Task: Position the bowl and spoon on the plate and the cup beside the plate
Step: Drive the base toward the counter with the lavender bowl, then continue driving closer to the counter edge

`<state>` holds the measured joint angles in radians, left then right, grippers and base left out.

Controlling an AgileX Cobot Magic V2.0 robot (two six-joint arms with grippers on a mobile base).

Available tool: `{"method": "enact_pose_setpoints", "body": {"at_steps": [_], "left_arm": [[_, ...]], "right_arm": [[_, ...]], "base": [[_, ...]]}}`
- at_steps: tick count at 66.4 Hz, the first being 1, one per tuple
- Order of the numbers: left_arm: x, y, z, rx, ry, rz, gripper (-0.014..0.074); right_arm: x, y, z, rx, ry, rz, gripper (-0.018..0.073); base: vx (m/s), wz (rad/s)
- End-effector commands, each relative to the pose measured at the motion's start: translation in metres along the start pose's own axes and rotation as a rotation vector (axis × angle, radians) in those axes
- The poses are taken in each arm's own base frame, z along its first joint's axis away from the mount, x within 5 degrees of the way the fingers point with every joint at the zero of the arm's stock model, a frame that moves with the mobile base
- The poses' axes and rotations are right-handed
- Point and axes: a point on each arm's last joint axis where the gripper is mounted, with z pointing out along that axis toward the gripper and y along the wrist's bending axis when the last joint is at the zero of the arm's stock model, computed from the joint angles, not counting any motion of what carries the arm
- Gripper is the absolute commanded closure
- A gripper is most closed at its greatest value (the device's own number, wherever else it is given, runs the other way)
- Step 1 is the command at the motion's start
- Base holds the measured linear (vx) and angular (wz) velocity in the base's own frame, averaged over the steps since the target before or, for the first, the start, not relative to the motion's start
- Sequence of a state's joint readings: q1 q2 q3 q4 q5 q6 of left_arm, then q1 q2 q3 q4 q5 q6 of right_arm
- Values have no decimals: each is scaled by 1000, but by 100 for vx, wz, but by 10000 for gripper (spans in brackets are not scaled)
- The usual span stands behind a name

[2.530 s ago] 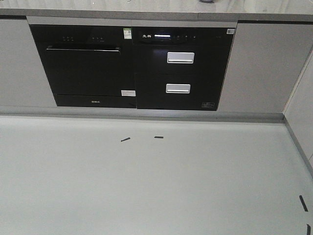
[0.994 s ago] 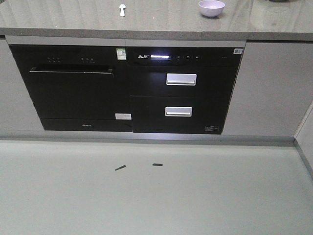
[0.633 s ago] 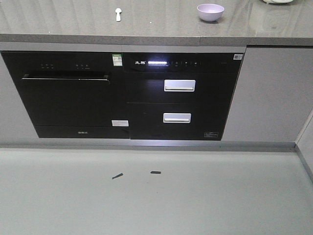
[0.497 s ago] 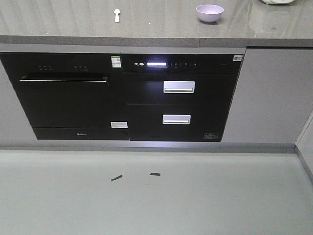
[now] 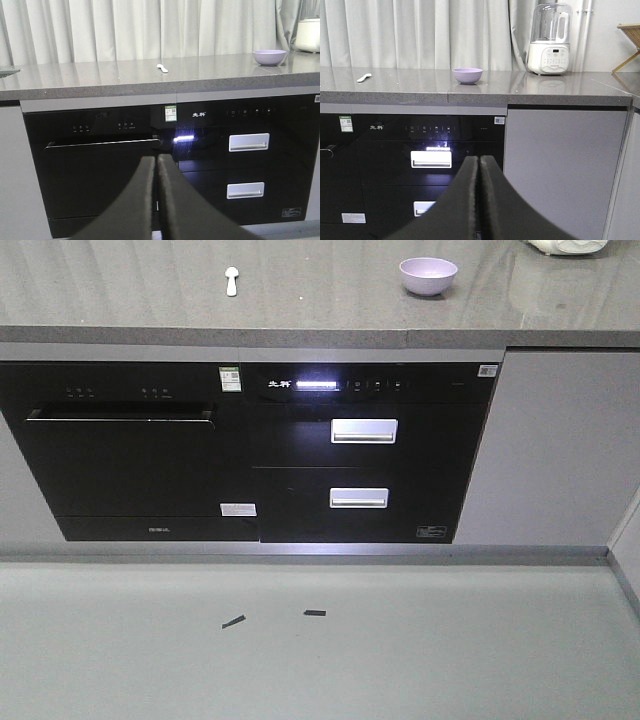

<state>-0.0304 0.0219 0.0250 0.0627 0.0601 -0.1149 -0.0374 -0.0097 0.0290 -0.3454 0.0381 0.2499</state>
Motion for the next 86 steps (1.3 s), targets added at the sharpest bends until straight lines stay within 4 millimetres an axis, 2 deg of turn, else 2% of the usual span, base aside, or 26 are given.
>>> {"method": "enact_pose_setpoints", "body": {"at_steps": [1, 86], "left_arm": [[5, 0, 2, 6, -28, -18, 602], [5, 0, 2, 6, -28, -18, 602]], "right_arm": [[-2, 2, -1, -12, -64, -11, 561], [-2, 2, -1, -12, -64, -11, 561]], "base": [[10, 2], [9, 2]]}}
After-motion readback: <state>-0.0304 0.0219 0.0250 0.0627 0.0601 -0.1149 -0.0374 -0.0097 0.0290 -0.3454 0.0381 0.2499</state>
